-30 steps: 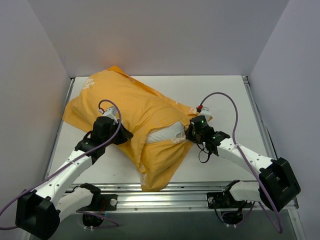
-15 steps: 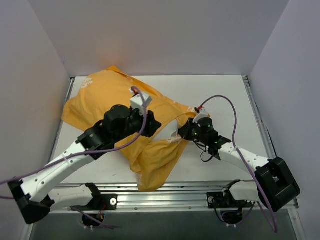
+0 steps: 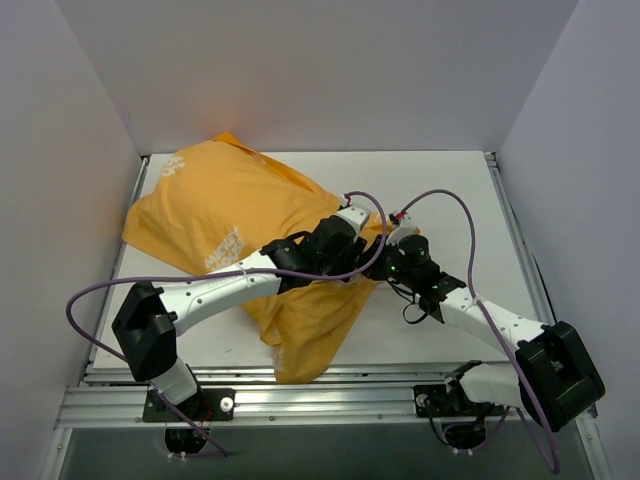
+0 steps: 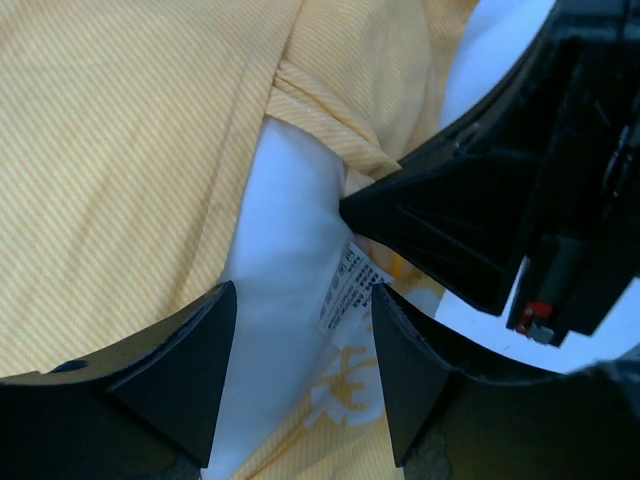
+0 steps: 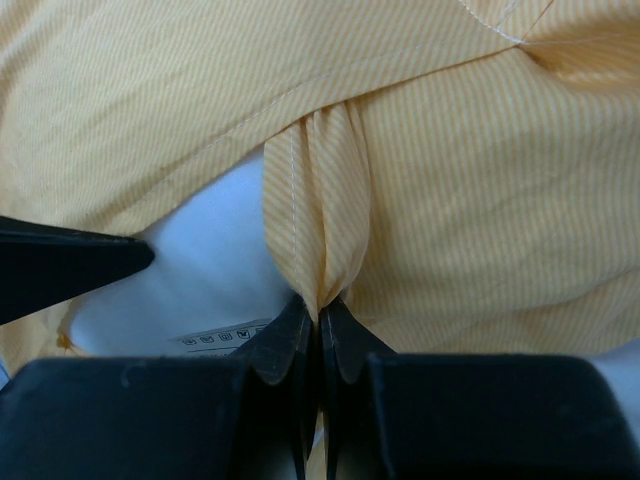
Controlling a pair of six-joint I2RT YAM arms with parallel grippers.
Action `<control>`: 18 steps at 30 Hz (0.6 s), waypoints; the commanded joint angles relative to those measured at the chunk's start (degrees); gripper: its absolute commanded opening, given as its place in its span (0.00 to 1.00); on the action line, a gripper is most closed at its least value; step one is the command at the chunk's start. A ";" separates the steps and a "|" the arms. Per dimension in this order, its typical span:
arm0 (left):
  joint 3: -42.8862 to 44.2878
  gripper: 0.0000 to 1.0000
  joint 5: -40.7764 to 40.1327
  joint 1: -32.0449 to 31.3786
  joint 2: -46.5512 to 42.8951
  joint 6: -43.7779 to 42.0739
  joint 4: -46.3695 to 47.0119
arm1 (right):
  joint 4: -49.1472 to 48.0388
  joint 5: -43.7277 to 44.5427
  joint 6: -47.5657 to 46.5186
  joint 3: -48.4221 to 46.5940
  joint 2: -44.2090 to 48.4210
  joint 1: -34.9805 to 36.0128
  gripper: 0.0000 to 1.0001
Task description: Remove the pillowcase from the pillow
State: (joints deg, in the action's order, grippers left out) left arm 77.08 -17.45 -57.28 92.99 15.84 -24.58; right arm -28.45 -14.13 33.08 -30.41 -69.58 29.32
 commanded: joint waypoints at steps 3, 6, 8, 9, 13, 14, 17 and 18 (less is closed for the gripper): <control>4.40 0.68 -5.75 0.06 2.89 0.78 0.67 | -3.55 -1.69 -0.30 -0.17 1.64 0.03 0.00; 4.40 0.73 -6.54 0.06 5.09 0.60 0.41 | -3.72 -1.78 -0.21 0.09 1.73 0.03 0.00; 4.40 0.77 -8.20 0.06 7.02 0.95 -0.56 | -3.72 -1.69 -0.30 0.09 1.82 0.03 0.00; 4.48 0.78 -8.91 0.06 7.73 1.30 -1.17 | -3.63 -1.69 -0.38 0.18 1.90 0.03 0.00; 4.05 0.81 -13.56 0.23 10.72 3.14 -3.72 | -3.11 -1.34 -0.56 0.35 2.34 -0.05 0.00; 3.78 0.82 -14.36 0.41 11.42 4.02 -3.81 | -2.93 -1.25 -0.65 0.44 2.43 -0.05 0.00; 2.29 0.80 -16.47 1.55 12.65 6.40 -3.81 | -2.75 -1.25 -0.65 0.97 2.87 0.03 0.00; 1.94 0.65 -16.73 1.81 13.00 6.84 -3.81 | -2.67 -1.16 -0.65 1.14 2.96 -0.05 0.00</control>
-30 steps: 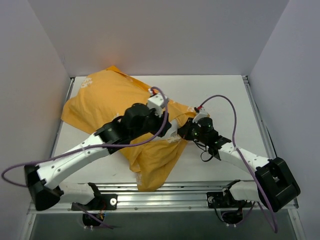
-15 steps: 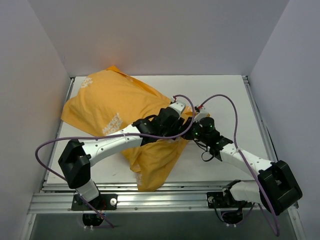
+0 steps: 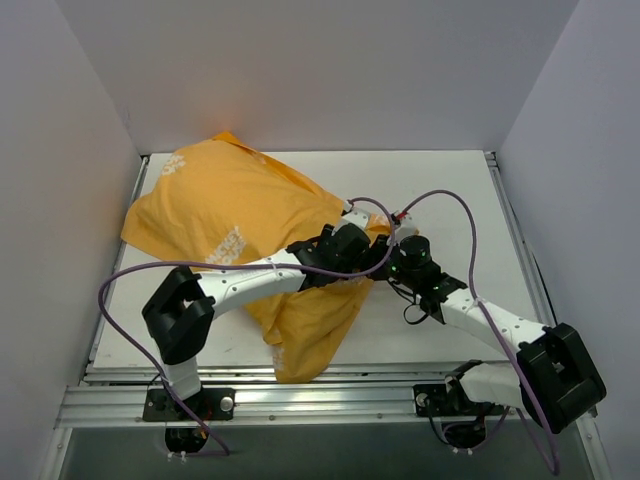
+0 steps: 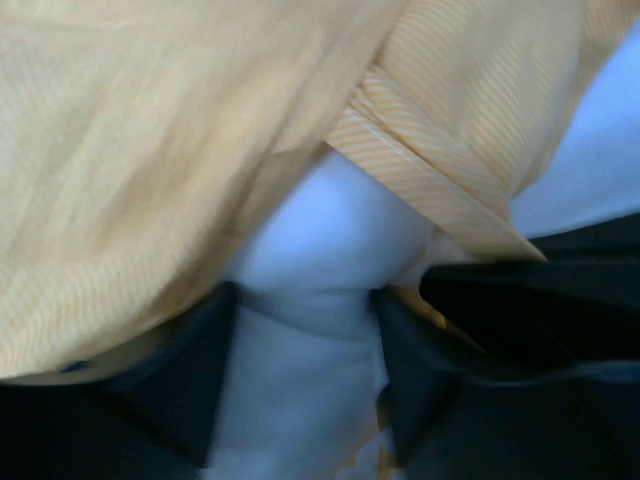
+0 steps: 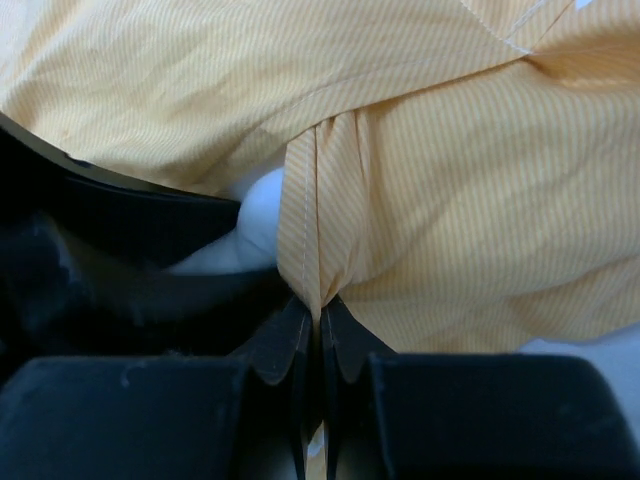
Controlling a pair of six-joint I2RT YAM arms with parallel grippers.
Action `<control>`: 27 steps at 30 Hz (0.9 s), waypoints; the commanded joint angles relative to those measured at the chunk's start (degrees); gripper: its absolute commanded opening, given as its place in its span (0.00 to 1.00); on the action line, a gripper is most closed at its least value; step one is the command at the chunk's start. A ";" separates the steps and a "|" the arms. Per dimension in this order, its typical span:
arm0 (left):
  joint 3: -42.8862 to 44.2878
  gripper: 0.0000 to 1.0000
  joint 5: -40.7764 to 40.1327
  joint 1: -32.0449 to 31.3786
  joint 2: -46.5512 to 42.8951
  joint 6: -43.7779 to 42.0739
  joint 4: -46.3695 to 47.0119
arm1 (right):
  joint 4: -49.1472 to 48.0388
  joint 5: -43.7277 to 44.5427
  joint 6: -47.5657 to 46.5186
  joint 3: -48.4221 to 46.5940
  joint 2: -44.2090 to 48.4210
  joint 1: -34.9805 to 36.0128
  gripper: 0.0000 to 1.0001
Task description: Remove the pillowcase from the pillow
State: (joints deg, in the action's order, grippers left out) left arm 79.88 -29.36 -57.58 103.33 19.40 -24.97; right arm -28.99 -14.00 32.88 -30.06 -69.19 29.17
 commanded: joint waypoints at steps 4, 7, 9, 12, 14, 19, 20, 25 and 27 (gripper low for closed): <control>-2.97 0.03 -5.18 2.91 3.46 3.98 -1.67 | -1.07 0.20 -0.63 1.24 3.27 0.10 0.00; -5.95 0.02 -4.65 2.91 0.13 3.89 1.84 | 1.03 2.48 -1.15 0.80 3.36 0.19 0.00; -9.03 0.02 -4.04 2.91 -5.66 2.84 3.69 | 2.97 6.43 -1.86 -0.52 3.36 -0.07 0.00; -11.67 0.02 -1.93 3.00 -13.31 0.74 3.88 | 7.10 11.96 -2.12 -2.80 3.62 -1.57 0.00; -12.81 0.02 1.65 3.00 -18.30 -1.29 2.65 | 10.09 14.17 -2.12 -4.21 4.06 -3.32 0.00; -19.47 0.02 7.73 3.26 -27.38 -2.26 -0.07 | 16.06 20.93 -2.21 -9.56 4.24 -7.63 0.00; -20.45 0.02 8.70 3.27 -29.57 -2.61 -0.43 | 16.86 21.12 -2.12 -10.36 4.15 -9.38 0.00; -25.98 0.02 12.57 3.27 -33.54 -1.65 -3.41 | 22.22 21.73 -0.89 -15.10 3.18 -14.31 0.00; -27.66 0.02 13.28 3.35 -35.73 0.11 -3.33 | 24.67 23.13 -0.81 -17.48 2.49 -15.45 0.00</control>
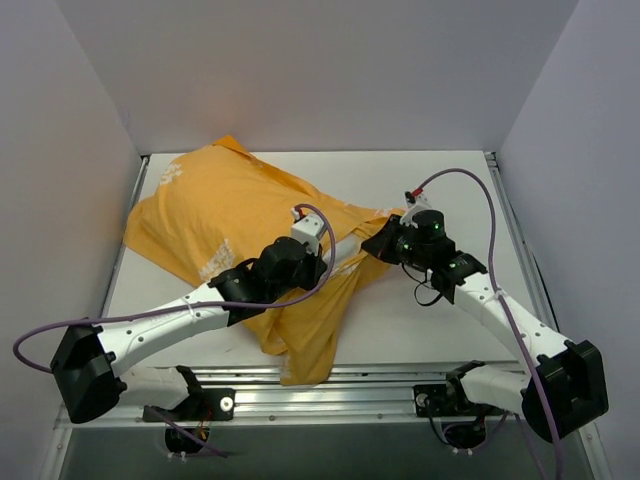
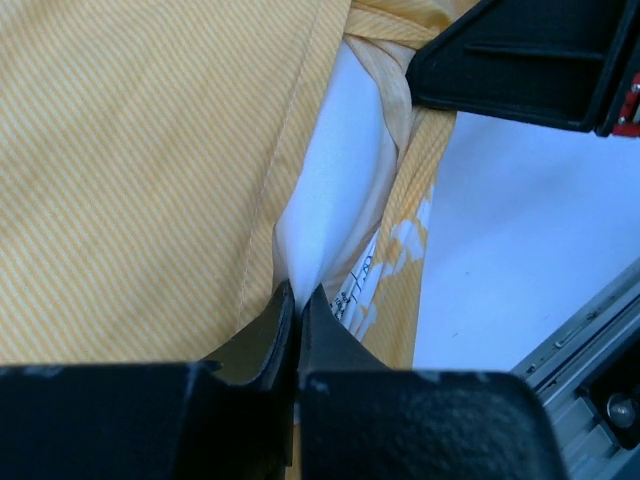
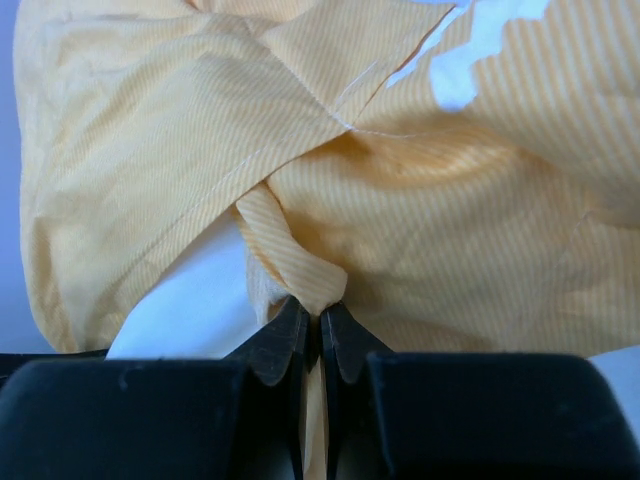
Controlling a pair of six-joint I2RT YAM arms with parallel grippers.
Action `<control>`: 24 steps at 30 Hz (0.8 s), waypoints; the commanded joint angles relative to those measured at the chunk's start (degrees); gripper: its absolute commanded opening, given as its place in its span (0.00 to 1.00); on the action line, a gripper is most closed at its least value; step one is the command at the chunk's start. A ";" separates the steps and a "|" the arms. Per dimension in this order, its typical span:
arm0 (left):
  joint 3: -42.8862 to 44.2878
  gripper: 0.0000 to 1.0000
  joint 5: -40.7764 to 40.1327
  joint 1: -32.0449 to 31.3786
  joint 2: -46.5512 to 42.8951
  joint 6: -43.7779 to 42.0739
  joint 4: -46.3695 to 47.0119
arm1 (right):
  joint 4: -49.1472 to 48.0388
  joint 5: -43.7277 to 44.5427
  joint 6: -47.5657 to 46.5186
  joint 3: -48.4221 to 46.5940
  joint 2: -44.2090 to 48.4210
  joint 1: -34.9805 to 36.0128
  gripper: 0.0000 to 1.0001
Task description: Remove the pillowcase from the pillow
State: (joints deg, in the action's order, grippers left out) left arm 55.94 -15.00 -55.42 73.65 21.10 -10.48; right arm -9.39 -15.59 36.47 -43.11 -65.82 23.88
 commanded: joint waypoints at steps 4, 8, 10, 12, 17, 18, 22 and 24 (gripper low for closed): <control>-7.42 0.02 -2.83 1.72 -11.06 1.13 -18.17 | 9.03 28.25 -3.34 -7.60 -3.08 -12.97 0.00; -9.27 0.02 -3.10 4.43 -17.20 3.41 -19.31 | 11.23 29.92 -2.89 -7.07 -4.75 -15.35 0.00; -10.06 0.02 -3.01 5.84 -19.32 3.77 -19.49 | 12.02 31.24 -2.81 -6.11 -5.54 -16.31 0.00; -10.41 0.02 -3.28 6.90 -22.22 4.56 -19.32 | 11.94 30.28 -2.81 -4.71 -6.16 -17.81 0.00; -10.77 0.02 -3.98 7.69 -24.95 6.84 -15.98 | 9.74 25.98 -2.19 0.12 -6.34 -17.90 0.00; -10.77 0.02 -3.98 7.69 -24.96 7.02 -13.80 | 6.87 24.92 -1.76 1.18 -6.42 -17.82 0.00; -9.54 0.02 -3.54 7.87 -21.37 7.11 -8.60 | 1.66 16.33 -1.57 6.80 -6.60 -17.38 0.00; -8.58 0.02 -2.40 7.78 -18.90 6.76 -6.84 | -0.62 13.50 -1.92 7.95 -5.55 -16.59 0.00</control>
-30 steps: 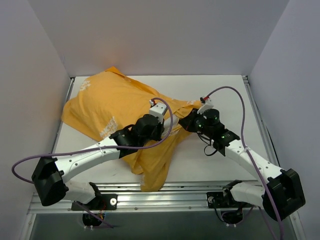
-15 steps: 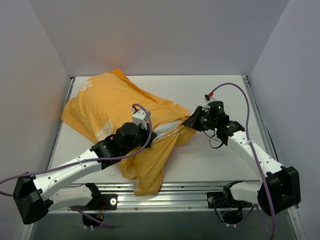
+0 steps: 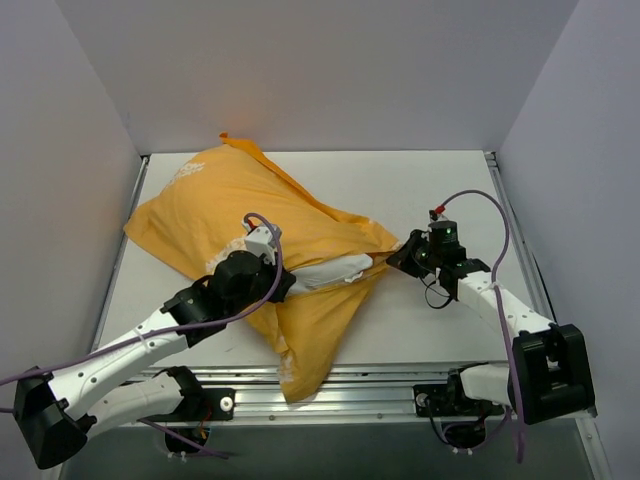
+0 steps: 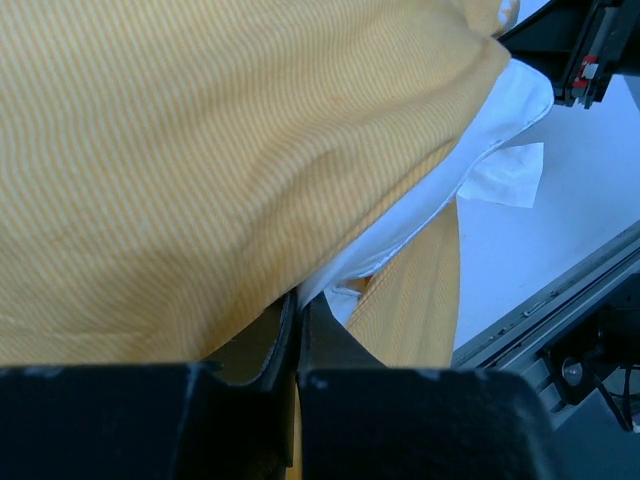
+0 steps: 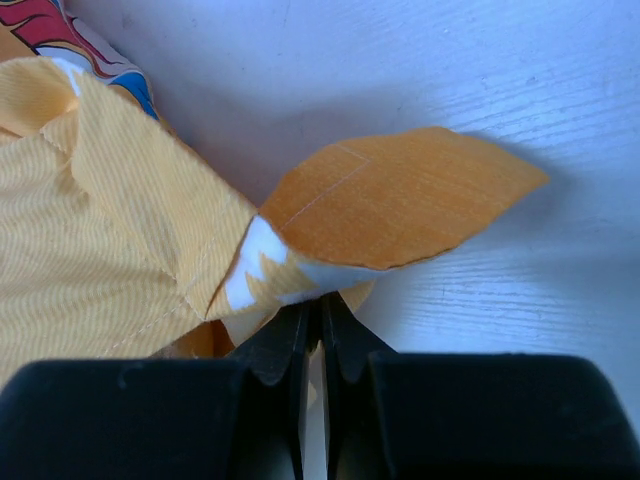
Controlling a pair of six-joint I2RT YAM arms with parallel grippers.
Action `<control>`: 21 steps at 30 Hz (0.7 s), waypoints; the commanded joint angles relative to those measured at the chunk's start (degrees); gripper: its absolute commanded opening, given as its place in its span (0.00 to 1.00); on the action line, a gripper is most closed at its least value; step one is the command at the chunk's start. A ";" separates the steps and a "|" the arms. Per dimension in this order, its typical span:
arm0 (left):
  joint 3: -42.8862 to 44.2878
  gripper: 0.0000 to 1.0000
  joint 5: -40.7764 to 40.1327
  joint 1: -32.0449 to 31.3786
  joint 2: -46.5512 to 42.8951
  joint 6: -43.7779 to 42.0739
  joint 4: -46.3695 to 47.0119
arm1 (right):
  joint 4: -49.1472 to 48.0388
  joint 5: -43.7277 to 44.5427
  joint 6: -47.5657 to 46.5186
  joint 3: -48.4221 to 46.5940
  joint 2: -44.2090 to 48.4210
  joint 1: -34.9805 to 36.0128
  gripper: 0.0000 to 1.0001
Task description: Remove the pillowcase from the pillow
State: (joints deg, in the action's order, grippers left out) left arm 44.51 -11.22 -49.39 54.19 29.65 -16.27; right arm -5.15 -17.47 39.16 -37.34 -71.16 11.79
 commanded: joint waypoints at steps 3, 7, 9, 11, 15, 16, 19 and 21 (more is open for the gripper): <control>4.97 0.02 -3.29 1.75 5.12 -1.87 1.06 | -5.40 14.66 -5.06 2.71 1.36 -3.53 0.00; 5.67 0.02 -0.03 1.92 6.45 -0.74 6.24 | -7.33 13.70 -4.27 4.03 -0.99 -2.83 0.00; 6.98 0.02 2.60 1.92 6.80 -0.38 9.92 | -10.82 10.81 -3.74 5.25 -3.88 -1.95 0.00; 8.83 0.02 4.62 1.92 8.89 0.41 11.78 | -13.04 9.31 -3.21 5.26 -5.74 0.85 0.00; 13.84 0.02 8.67 1.66 15.14 2.43 18.79 | -15.51 8.34 -1.99 1.93 -8.21 7.62 0.01; 15.67 0.02 8.59 1.66 17.85 2.69 19.52 | -15.33 7.81 -1.81 0.88 -7.69 8.07 0.01; 19.54 0.02 6.39 2.10 23.30 2.17 20.14 | -10.43 11.21 -2.68 -1.49 -2.17 8.25 0.16; 21.22 0.02 6.48 2.45 25.77 1.64 20.05 | -3.05 14.12 -4.17 -3.43 3.44 8.25 0.35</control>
State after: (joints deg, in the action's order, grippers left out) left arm 60.34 -2.90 -48.45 78.04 31.29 -4.93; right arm -14.37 -10.28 37.21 -35.94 -76.07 20.32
